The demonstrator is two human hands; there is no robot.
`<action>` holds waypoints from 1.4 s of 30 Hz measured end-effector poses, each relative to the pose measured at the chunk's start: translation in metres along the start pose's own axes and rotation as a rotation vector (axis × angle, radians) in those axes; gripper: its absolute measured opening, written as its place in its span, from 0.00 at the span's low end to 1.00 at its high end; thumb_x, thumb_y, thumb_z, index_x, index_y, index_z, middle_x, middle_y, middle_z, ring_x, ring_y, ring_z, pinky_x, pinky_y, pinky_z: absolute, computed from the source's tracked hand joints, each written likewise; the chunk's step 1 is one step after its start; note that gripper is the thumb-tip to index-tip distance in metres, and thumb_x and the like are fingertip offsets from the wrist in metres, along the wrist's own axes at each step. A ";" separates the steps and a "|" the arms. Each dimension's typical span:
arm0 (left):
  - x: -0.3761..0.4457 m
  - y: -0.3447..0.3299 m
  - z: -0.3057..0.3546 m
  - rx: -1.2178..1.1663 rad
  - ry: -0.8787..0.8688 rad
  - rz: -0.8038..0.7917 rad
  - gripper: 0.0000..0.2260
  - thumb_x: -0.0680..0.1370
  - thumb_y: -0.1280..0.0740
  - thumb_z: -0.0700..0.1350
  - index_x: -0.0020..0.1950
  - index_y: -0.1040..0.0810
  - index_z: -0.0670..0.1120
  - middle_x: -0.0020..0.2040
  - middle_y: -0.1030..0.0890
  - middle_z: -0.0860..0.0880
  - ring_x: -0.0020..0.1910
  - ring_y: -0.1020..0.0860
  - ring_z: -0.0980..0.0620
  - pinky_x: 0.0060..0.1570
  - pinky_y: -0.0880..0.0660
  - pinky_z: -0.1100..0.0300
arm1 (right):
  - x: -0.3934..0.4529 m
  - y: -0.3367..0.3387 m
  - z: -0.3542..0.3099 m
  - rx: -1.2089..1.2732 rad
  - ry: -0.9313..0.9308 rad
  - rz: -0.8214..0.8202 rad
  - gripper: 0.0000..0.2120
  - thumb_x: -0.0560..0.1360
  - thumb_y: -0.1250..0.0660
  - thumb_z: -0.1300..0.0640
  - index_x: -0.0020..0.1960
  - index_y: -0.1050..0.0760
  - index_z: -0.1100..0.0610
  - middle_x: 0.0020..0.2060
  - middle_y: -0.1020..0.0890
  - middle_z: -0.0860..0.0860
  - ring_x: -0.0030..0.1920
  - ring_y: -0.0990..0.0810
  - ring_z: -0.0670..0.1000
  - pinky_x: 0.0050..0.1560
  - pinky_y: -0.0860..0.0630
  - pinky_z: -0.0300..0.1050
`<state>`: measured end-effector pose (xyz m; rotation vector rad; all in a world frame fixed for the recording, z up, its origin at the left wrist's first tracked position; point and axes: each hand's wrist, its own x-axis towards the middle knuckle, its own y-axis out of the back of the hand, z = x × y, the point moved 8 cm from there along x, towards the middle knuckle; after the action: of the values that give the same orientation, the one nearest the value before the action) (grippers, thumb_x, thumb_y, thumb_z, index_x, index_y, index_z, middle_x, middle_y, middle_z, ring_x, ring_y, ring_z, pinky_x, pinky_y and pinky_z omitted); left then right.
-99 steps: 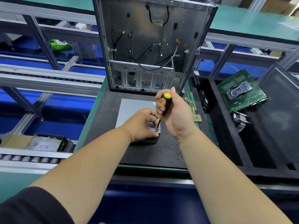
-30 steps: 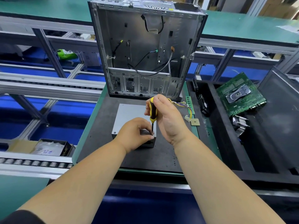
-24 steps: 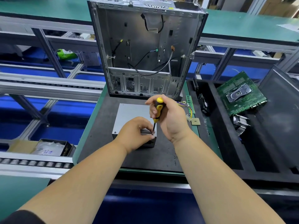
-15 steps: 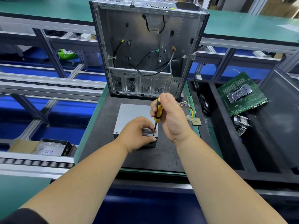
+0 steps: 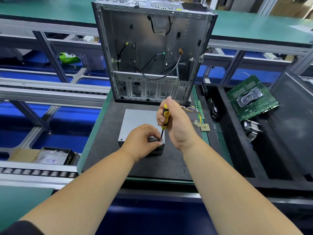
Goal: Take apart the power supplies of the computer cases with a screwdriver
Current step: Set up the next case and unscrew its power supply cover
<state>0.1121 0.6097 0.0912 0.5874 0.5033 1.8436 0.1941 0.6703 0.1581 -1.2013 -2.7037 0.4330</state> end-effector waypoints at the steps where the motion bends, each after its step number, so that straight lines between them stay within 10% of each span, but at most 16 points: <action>1: 0.000 0.000 0.000 0.000 0.002 0.000 0.09 0.69 0.21 0.42 0.39 0.18 0.54 0.45 0.20 0.58 0.50 0.22 0.60 0.56 0.25 0.62 | -0.001 0.001 -0.001 -0.042 0.015 0.004 0.17 0.78 0.42 0.43 0.43 0.33 0.56 0.30 0.29 0.50 0.32 0.31 0.49 0.39 0.33 0.43; 12: 0.002 0.003 0.003 0.040 0.033 -0.012 0.12 0.69 0.22 0.40 0.36 0.21 0.54 0.44 0.22 0.54 0.48 0.22 0.55 0.54 0.25 0.58 | -0.013 0.022 -0.034 -0.798 0.249 0.088 0.10 0.79 0.32 0.53 0.47 0.25 0.60 0.44 0.26 0.54 0.42 0.24 0.50 0.46 0.26 0.38; 16: 0.003 0.002 0.003 0.038 0.041 -0.025 0.11 0.69 0.21 0.40 0.36 0.21 0.54 0.44 0.22 0.54 0.48 0.22 0.56 0.53 0.26 0.61 | -0.015 0.022 -0.044 -0.996 0.241 0.105 0.09 0.77 0.29 0.55 0.55 0.25 0.54 0.48 0.22 0.49 0.49 0.22 0.51 0.54 0.25 0.50; 23: 0.005 -0.001 0.007 0.031 0.015 -0.076 0.12 0.67 0.21 0.40 0.40 0.19 0.55 0.47 0.22 0.55 0.51 0.22 0.57 0.56 0.27 0.62 | -0.021 0.003 -0.055 -1.229 0.309 -0.036 0.12 0.76 0.36 0.61 0.59 0.27 0.53 0.45 0.25 0.45 0.44 0.28 0.49 0.42 0.31 0.48; 27: 0.005 -0.002 0.007 0.012 0.028 -0.059 0.09 0.68 0.20 0.39 0.42 0.17 0.49 0.48 0.21 0.53 0.51 0.21 0.55 0.56 0.26 0.59 | -0.021 -0.001 -0.057 -1.308 0.358 -0.040 0.15 0.75 0.27 0.48 0.53 0.28 0.55 0.46 0.26 0.49 0.45 0.28 0.51 0.45 0.31 0.46; 38: 0.005 0.001 0.004 0.016 0.052 -0.063 0.08 0.69 0.22 0.42 0.41 0.16 0.55 0.46 0.21 0.56 0.50 0.22 0.61 0.52 0.28 0.67 | -0.017 -0.003 -0.045 -1.170 0.190 -0.113 0.28 0.75 0.35 0.68 0.71 0.33 0.48 0.53 0.22 0.47 0.53 0.24 0.48 0.56 0.25 0.46; 42: 0.004 0.000 0.003 0.033 0.064 -0.053 0.06 0.70 0.22 0.42 0.42 0.15 0.52 0.46 0.21 0.56 0.50 0.23 0.61 0.52 0.29 0.67 | -0.020 -0.006 -0.048 -1.278 0.283 -0.098 0.19 0.76 0.31 0.58 0.65 0.30 0.51 0.54 0.23 0.47 0.54 0.25 0.50 0.53 0.27 0.48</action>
<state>0.1130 0.6136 0.0937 0.5331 0.5873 1.8115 0.2159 0.6613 0.2051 -1.1064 -2.6288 -1.5524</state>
